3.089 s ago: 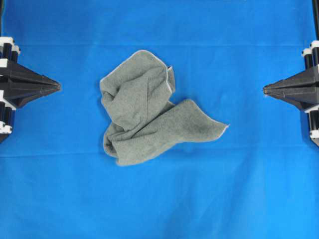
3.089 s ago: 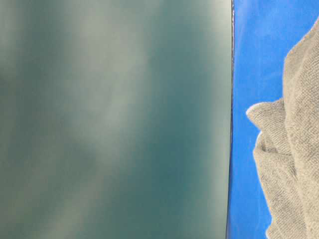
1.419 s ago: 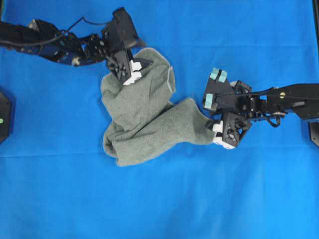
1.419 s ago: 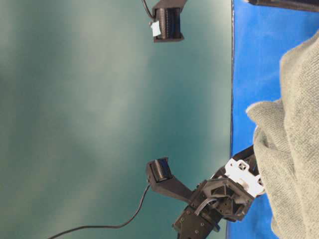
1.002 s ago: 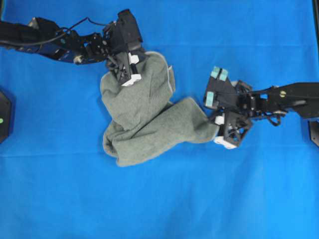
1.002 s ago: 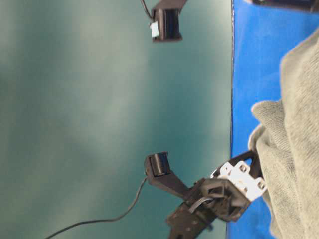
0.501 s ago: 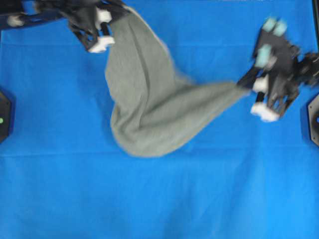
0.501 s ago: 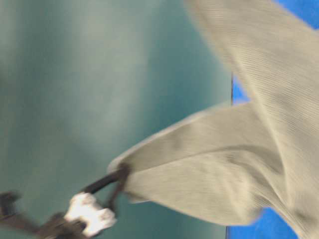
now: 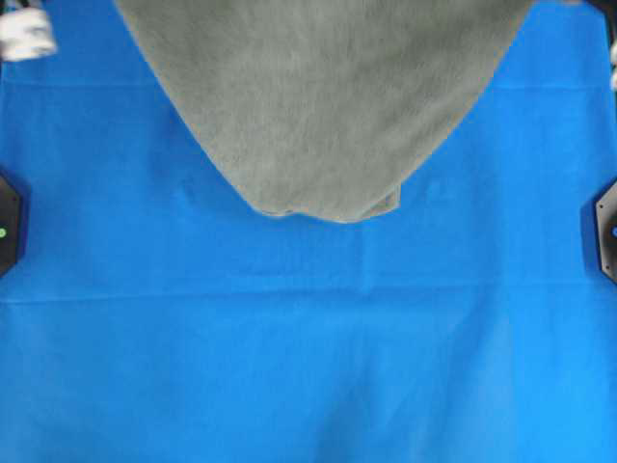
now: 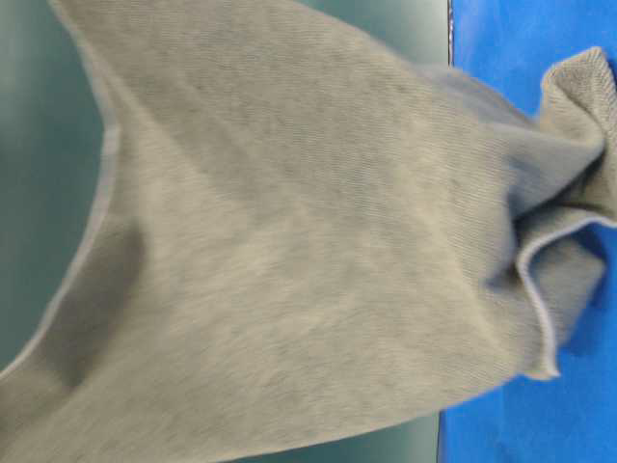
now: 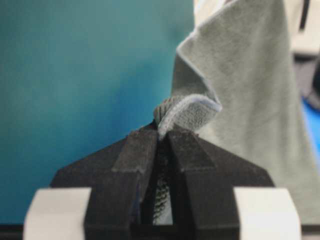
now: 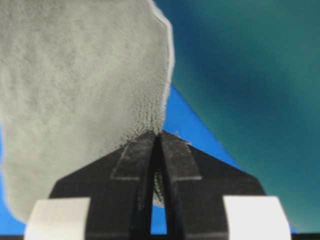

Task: Fold a large towel.
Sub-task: 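Lift the towel with both grippers and shake it out flat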

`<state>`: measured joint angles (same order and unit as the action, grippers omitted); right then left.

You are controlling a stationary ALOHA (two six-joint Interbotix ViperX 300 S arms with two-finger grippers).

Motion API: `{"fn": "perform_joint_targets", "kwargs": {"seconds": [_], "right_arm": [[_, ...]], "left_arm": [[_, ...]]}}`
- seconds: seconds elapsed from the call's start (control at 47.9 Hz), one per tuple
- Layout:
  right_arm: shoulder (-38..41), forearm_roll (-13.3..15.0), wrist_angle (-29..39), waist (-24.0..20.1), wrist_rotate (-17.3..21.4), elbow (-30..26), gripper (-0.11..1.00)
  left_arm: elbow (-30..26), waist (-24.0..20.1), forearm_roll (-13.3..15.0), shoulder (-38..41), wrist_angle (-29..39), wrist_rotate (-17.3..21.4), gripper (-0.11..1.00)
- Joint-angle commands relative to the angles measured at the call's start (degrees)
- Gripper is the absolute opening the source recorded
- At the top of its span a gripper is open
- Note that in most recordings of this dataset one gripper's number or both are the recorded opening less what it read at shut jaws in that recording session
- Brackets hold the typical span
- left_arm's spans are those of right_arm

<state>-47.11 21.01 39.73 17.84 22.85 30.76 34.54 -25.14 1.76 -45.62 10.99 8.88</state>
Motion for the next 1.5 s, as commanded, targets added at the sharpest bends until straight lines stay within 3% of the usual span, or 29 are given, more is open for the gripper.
{"fn": "perform_joint_targets", "kwargs": {"seconds": [0.0,0.23,0.355,0.48,0.605,0.751,0.96,1.169,1.315,1.482], "right_arm": [[0.00,-0.70,0.44,-0.53,0.09,-4.57,0.03],[0.53,-6.15,1.67,-8.35,0.00,-11.95,0.03],[1.23,-8.61,1.05,-16.26,-0.18,-15.12,0.03],[1.85,-8.79,-0.88,-24.35,-0.18,-16.96,0.03],[2.90,-8.61,-3.34,-30.67,-0.18,-18.28,0.03],[4.13,-8.17,-4.13,-32.61,0.09,-19.07,0.03],[4.66,-7.38,-3.25,-32.61,0.26,-19.34,0.03],[4.66,-2.99,1.05,-30.06,3.60,-19.25,0.03],[5.01,1.49,10.63,-24.96,10.46,-18.72,0.03],[6.68,5.71,22.24,-22.32,15.73,-15.73,0.03]], "left_arm": [[-0.88,2.20,0.35,-3.52,0.53,-1.14,0.02],[-3.43,11.34,0.35,-10.99,1.58,-8.70,0.02],[-4.75,16.17,0.35,-12.74,3.52,-16.70,0.02],[-5.01,21.53,0.18,-12.92,5.10,-23.38,0.02],[-5.01,25.93,0.18,-12.57,4.75,-24.43,0.02],[-4.92,28.13,0.09,-12.48,3.52,-24.26,0.02],[-4.13,28.13,0.09,-10.81,2.55,-24.79,0.02],[-2.81,25.58,0.00,-8.53,2.11,-24.52,0.02],[0.00,19.25,0.26,-7.65,2.11,-25.93,0.02],[5.19,9.49,0.26,-7.38,2.11,-30.50,0.02]]}}
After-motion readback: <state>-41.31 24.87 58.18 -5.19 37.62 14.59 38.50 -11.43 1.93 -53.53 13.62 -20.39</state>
